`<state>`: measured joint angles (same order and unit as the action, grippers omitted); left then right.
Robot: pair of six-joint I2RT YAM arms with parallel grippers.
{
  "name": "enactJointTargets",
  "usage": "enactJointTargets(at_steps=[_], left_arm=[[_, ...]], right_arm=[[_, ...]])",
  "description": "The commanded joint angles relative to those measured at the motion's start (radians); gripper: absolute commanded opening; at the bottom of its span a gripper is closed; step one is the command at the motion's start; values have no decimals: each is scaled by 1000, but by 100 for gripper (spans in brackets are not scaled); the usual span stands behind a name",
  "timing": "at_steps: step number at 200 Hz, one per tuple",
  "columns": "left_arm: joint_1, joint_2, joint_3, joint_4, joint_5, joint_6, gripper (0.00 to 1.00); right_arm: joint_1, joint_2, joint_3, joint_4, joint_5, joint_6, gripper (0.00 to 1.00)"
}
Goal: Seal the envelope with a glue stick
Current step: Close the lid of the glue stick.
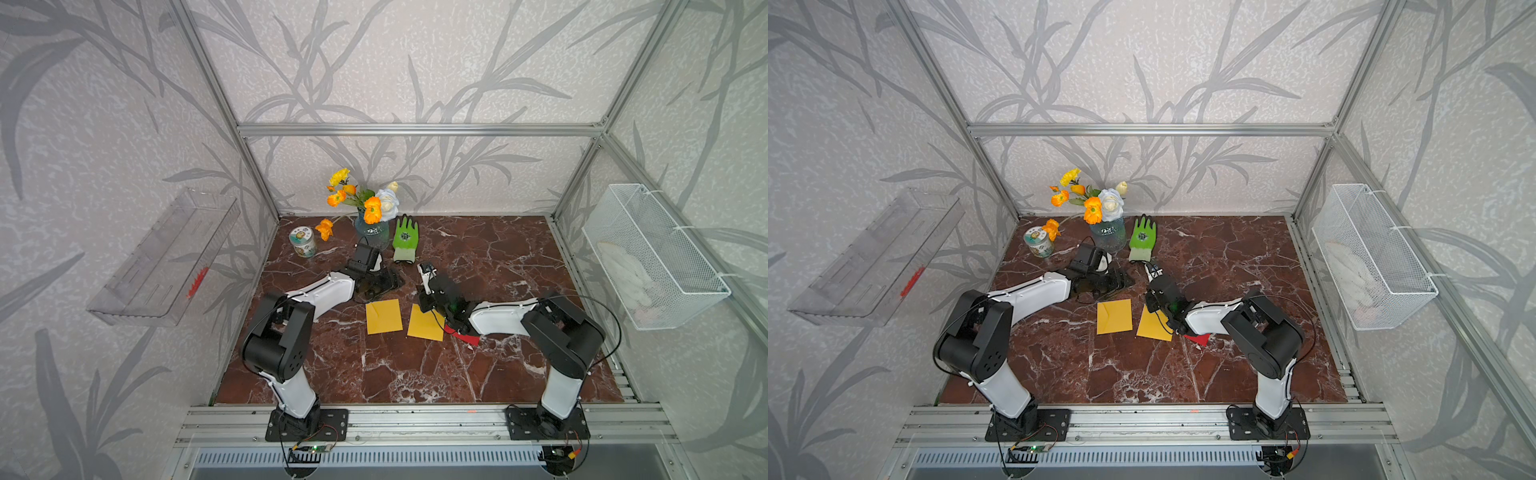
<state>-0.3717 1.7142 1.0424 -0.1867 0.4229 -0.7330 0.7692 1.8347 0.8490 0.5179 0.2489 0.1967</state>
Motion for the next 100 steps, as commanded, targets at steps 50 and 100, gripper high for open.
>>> enactJointTargets(at_steps=[50, 100], left_arm=[[4, -11, 31, -39, 40, 11, 75], [-10, 47, 206, -294, 3, 150, 75]], right_arm=[[39, 36, -203, 166, 34, -75, 0], [28, 72, -226, 214, -66, -73, 0]])
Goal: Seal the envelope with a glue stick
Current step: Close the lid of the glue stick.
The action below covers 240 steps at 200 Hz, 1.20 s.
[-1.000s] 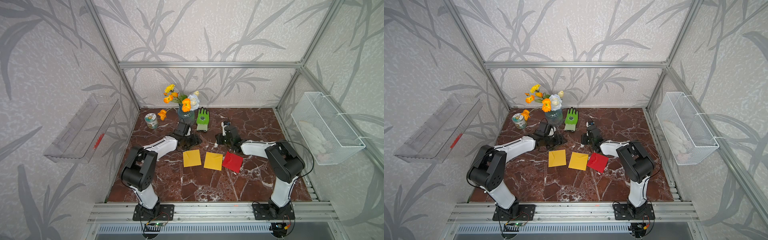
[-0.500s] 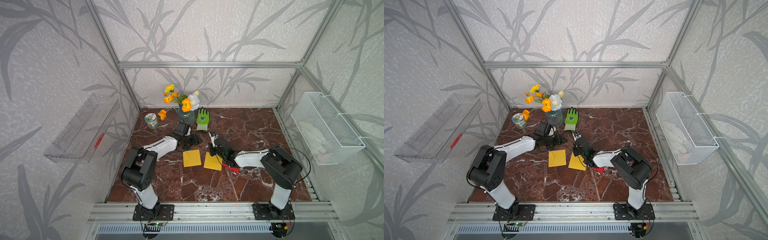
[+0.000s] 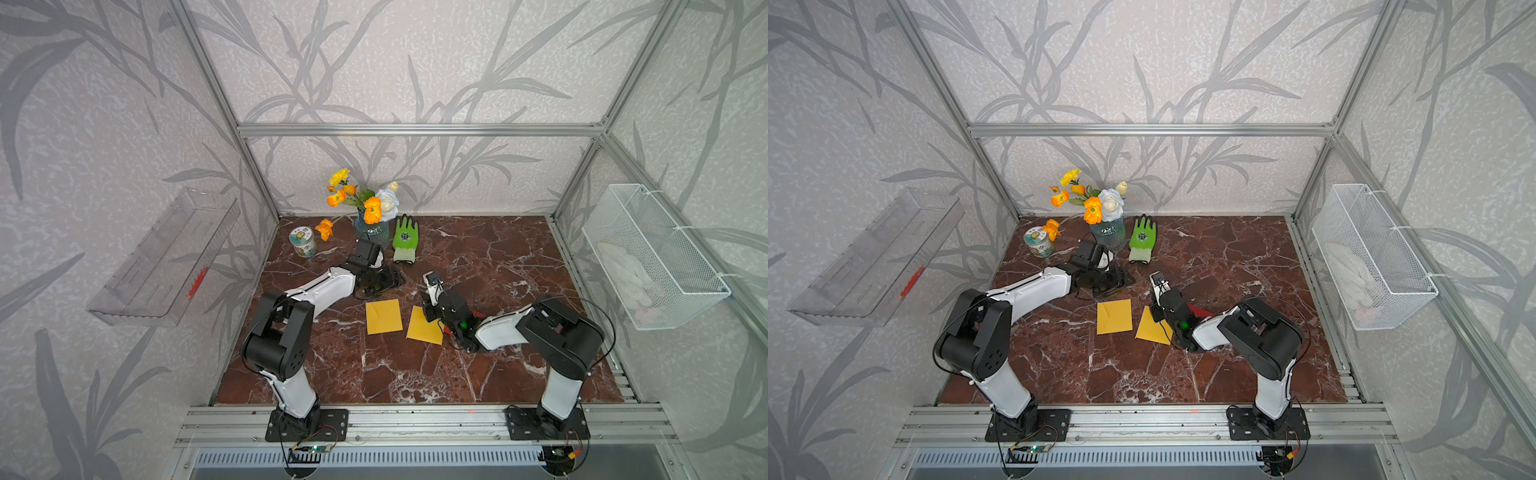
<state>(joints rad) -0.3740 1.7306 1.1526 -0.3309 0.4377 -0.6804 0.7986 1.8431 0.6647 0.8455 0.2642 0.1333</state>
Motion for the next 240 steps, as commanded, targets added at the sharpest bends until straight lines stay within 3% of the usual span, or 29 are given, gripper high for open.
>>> enactJointTargets(at_steps=[1, 49, 113, 171, 198, 240], left_arm=[[-9, 33, 100, -156, -11, 101, 75], [-60, 170, 309, -363, 60, 252, 75], [-78, 239, 337, -394, 146, 298, 69], [-72, 226, 318, -354, 142, 260, 66], [-34, 164, 267, -227, 218, 157, 69], [-36, 139, 256, -226, 260, 164, 67]], right_arm=[[-2, 64, -42, -114, -83, -11, 0], [-12, 94, -78, 45, -151, -109, 0], [-34, 172, -111, 247, -266, -141, 0], [-45, 163, -78, 170, -321, -147, 0], [-47, 156, -54, 99, -343, -149, 0], [-51, 163, -35, 56, -353, -134, 0]])
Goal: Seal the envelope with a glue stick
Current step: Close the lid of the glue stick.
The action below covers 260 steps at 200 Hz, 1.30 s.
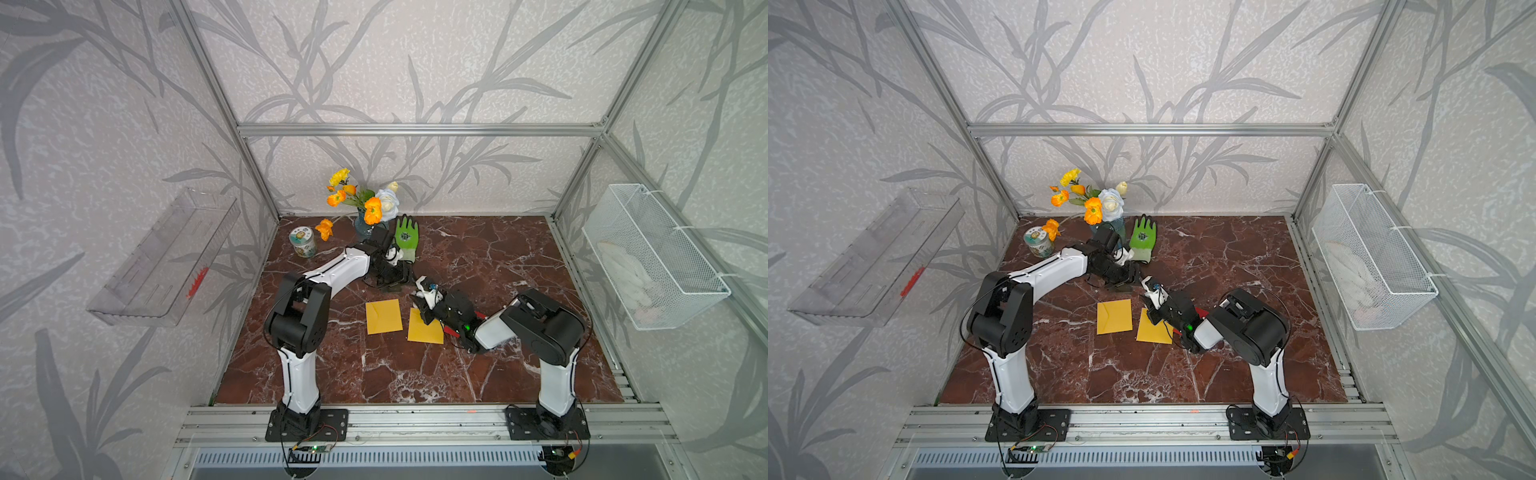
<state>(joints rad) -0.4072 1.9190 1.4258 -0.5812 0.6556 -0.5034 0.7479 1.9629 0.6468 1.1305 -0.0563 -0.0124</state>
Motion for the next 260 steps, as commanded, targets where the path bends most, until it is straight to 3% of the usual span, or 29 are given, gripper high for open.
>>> enactJointTargets(at_steps=[1, 118, 164, 214, 260], left_arm=[[-2, -50, -18, 25, 41, -13, 67], [-13, -25, -70, -20, -9, 35, 47], [-23, 8, -68, -71, -117, 62, 41], [-39, 38, -91, -91, -173, 85, 27], [-45, 48, -138, -56, -159, 79, 26]], right_arm=[[-1, 44, -17, -230, -33, 11, 0], [-5, 44, 27, -317, -57, 28, 0], [-5, 41, 45, -367, -66, 15, 0], [-4, 36, 92, -511, -47, -19, 0], [-2, 68, 76, -504, -30, -8, 0]])
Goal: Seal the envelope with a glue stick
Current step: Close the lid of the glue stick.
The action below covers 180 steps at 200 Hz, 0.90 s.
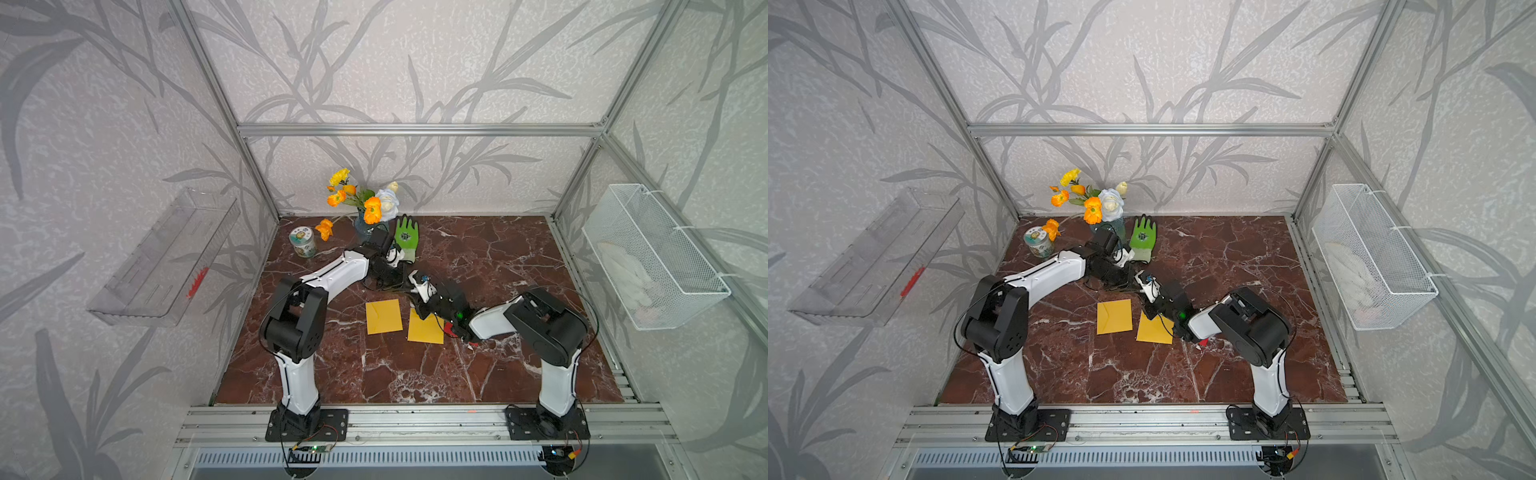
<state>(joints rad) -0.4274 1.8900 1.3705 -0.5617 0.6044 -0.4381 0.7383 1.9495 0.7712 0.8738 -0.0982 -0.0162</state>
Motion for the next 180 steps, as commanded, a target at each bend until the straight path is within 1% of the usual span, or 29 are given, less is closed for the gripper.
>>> enactJointTargets(at_steps=[1, 24, 68, 94, 119, 165, 180], left_arm=[[-25, 77, -85, -75, -107, 13, 26], [-30, 74, -126, -41, -98, -3, 26], [-51, 66, -197, -7, -107, -26, 25], [-54, 58, -231, -9, -125, -24, 25], [-60, 54, -244, -22, -142, -13, 25], [-66, 59, -260, -20, -140, -14, 24], [-59, 44, -236, -34, -139, -11, 28]], right_arm=[[7, 82, -48, -247, 13, -5, 0], [12, 82, -80, -207, 27, -4, 0], [25, 75, -75, -250, 40, -7, 0], [55, 89, -83, -238, 78, 9, 0], [71, 112, -119, -161, 114, 42, 0], [73, 110, -118, -175, 132, 61, 0], [73, 84, -99, -206, 135, 57, 0]])
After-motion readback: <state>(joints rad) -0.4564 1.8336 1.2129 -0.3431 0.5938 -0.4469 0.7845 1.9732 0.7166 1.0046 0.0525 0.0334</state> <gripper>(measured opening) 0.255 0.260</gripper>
